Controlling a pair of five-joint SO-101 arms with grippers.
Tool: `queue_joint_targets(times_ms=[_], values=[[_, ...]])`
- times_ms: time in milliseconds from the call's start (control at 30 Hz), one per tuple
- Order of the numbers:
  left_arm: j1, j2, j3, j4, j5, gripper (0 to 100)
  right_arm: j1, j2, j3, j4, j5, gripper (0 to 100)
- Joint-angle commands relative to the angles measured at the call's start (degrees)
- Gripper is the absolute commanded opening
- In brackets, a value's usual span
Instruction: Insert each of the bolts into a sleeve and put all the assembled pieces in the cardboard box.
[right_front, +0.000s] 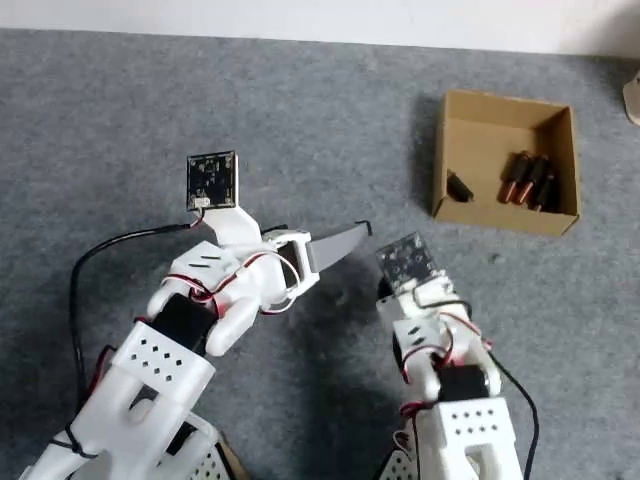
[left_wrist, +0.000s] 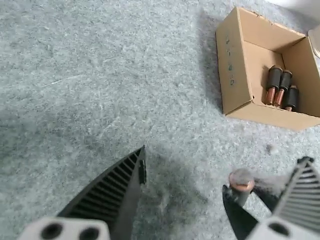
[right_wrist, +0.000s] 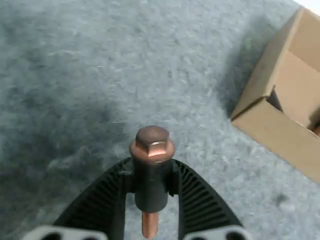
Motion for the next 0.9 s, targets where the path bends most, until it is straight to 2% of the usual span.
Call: queue_joint_targets(times_ms=[0,267,700,867], values=[[-0.84,-0.13,-2.86,0.44,0.35,42,2.24,5.67,-8.92,-3.21,-0.53,0.4],[-0.84,-0.13,-1.1,0.09,0.26,42,8.66,17.71,-25.19,-3.12,-0.44,0.4],[-0.84,-0.13,-0.48,0.09,0.26,42,16.4,49.19,-53.05,-3.21,-0.7,0.5],[-0.84,-0.13,-0.04,0.09,0.18,42,18.77,62.81,-65.71,-3.21,-4.92,0.5]])
